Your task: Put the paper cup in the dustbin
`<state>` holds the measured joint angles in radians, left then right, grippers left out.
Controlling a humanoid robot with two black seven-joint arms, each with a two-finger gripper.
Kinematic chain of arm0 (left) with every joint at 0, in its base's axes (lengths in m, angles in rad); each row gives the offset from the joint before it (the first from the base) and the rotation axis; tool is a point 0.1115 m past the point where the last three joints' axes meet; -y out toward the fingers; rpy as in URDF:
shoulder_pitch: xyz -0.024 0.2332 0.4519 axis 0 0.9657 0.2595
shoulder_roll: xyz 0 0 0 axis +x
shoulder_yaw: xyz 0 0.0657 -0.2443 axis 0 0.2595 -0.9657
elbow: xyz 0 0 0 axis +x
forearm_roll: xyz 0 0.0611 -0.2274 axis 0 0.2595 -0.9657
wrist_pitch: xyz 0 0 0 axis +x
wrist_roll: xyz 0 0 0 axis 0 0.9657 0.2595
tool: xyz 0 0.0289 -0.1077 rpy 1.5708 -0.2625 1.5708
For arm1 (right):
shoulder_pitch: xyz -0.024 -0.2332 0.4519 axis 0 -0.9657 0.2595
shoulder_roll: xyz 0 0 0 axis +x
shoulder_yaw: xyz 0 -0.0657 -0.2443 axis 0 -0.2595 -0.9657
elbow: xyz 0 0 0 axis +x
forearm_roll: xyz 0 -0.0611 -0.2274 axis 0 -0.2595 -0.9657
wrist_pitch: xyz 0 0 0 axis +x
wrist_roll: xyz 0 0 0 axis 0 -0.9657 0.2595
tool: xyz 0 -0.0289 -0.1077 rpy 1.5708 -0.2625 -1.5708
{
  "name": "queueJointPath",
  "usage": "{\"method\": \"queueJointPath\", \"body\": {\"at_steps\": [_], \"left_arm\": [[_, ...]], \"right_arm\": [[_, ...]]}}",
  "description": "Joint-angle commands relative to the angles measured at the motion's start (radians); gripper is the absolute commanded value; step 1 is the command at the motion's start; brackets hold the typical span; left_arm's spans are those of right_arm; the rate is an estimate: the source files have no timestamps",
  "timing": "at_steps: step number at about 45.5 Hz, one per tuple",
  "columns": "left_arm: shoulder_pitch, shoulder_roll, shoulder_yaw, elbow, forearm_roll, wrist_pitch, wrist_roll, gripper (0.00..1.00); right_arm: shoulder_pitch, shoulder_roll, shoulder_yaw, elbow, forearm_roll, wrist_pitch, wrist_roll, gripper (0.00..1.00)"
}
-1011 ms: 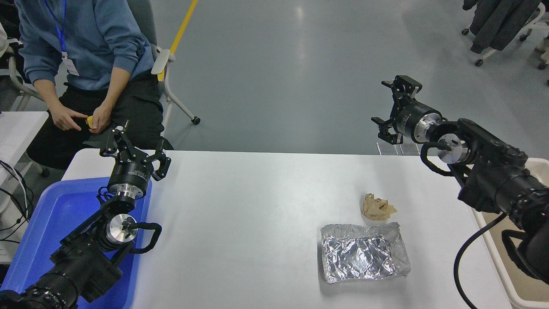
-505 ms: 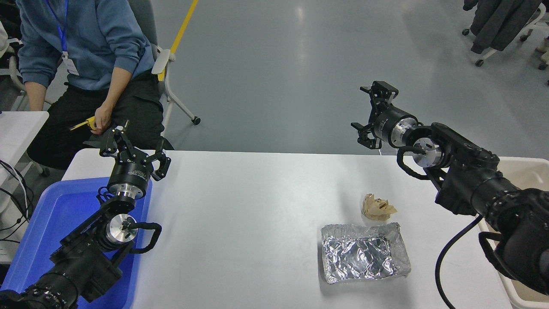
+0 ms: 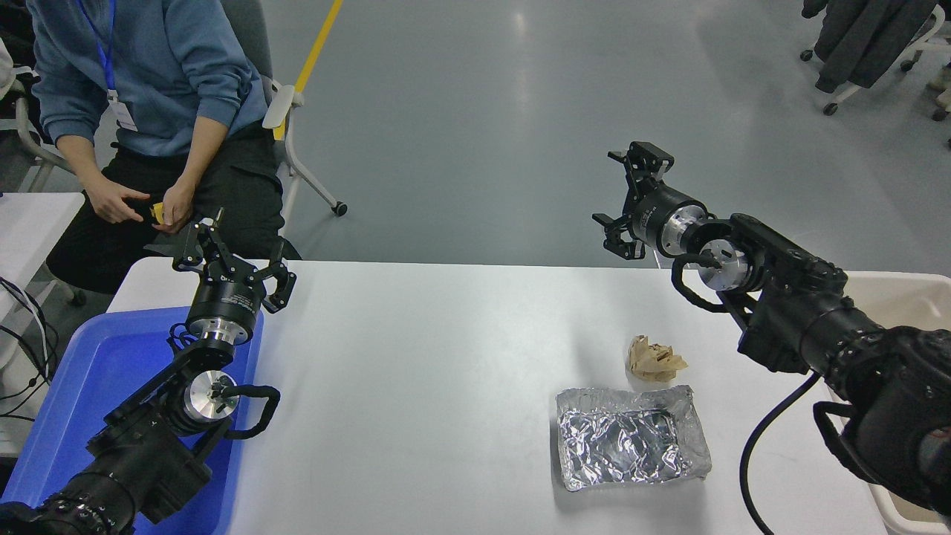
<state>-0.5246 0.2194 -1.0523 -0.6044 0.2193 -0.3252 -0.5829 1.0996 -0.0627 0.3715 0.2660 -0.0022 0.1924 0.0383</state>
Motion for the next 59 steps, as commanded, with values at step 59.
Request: {"method": "queueJointPath", "body": {"at_steps": [59], "left_arm": [[0.0,0.0,0.0,0.0,0.0,0.0,0.0,1.0]], "right_arm": [[-0.139,0.03,0.224,-0.028,0.008,-0.007,0.003,0.99]]}}
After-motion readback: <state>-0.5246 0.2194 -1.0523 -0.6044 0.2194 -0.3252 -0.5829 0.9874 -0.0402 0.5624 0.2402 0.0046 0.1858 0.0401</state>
